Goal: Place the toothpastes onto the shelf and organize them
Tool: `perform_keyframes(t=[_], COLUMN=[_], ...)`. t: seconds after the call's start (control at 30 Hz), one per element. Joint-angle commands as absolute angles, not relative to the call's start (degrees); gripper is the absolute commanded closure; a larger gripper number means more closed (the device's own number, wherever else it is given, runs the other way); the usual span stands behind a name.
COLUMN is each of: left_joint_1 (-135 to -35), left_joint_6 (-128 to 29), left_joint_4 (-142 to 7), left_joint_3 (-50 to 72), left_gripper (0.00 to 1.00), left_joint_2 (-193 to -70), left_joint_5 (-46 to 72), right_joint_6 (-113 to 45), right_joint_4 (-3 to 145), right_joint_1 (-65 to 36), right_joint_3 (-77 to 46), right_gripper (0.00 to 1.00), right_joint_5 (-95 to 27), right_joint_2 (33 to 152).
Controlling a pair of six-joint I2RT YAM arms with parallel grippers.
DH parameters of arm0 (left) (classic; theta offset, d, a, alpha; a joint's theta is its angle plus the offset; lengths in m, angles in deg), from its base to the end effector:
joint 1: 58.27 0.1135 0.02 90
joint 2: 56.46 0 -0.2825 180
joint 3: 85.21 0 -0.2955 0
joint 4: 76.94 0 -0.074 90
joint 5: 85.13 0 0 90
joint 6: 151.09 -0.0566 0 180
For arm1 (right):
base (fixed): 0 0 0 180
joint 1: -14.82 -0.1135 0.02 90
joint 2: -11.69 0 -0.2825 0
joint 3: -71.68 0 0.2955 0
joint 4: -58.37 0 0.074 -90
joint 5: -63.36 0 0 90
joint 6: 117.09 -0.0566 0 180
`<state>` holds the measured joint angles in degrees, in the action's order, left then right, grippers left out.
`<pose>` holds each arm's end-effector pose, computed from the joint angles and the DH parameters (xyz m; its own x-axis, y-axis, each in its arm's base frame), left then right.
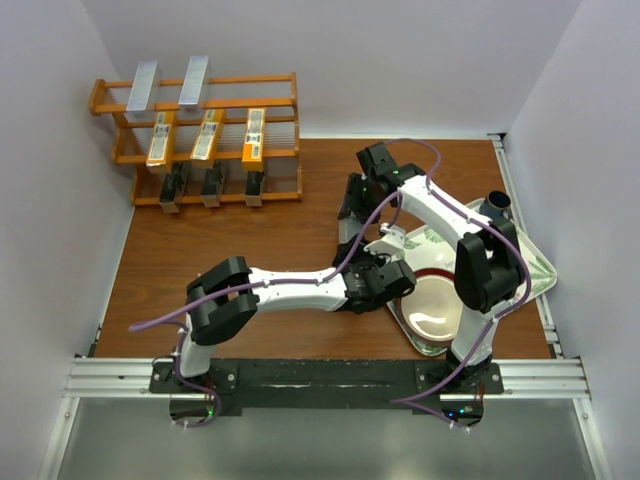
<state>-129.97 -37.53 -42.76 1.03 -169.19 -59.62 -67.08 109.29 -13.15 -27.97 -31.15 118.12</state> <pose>0.1953 -0.4279 0.1993 -0.3258 0.4370 -0.8384 0.1186 0.8987 0.4223 0.4069 0.2211 0.2393 -0.8963 0.2494 -0.3667 0.0931 0.9142 0.3943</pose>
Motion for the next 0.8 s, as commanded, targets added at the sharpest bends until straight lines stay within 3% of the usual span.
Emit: perform_keyframes(t=[0.0, 0.07, 0.2, 0.27, 0.3, 0.4, 0.5, 0.77], left_joint_1=[-131.2, -131.5, -131.7, -131.7, -131.8, -131.9, -132.0, -132.2], left_joint_6=[-37.9, -37.8, -37.5, -37.2, -36.9, -36.1, -35.4, -31.6], left_joint_4=[-42.5, -42.1, -41.2, -40.5, -40.3, -39.4, -38.9, -37.0], left_joint_3=[-2.4, -2.4, -2.3, -2.3, -2.2, -1.7, -0.6, 4.2], left_gripper=[0.61, 0.69, 0.77, 0.84, 0.85, 0.93, 0.97, 1.00], left_joint_2=[-170.2, -170.2, -169.9, -169.7, -169.3, -168.5, -167.4, -161.3], left_joint_5=[-63.8, -63.6, -63.5, -63.6, -63.5, -63.2, -63.0, -60.3], right_joint_6=[-68.9, -68.9, -69.2, -69.3, -69.4, -69.5, -70.2, -71.5], right_joint_4=[107.4, 107.0, 106.3, 106.1, 105.9, 105.2, 104.3, 101.4], right_joint_1=[-13.9, -13.9, -13.9, -13.9, -13.9, -13.9, -13.8, -10.0], right_joint_3=[-27.5, -27.0, -26.4, -26.3, -26.2, -25.9, -25.5, -23.5], right_gripper=[0.69, 0.66, 0.61, 0.50, 0.37, 0.17, 0.04, 0.02], right_joint_5=[-33.2, -33.3, -33.7, -33.8, -33.9, -34.2, -34.0, -30.3], right_joint_2=[115.2, 115.0, 114.6, 114.4, 114.3, 113.7, 113.2, 110.0])
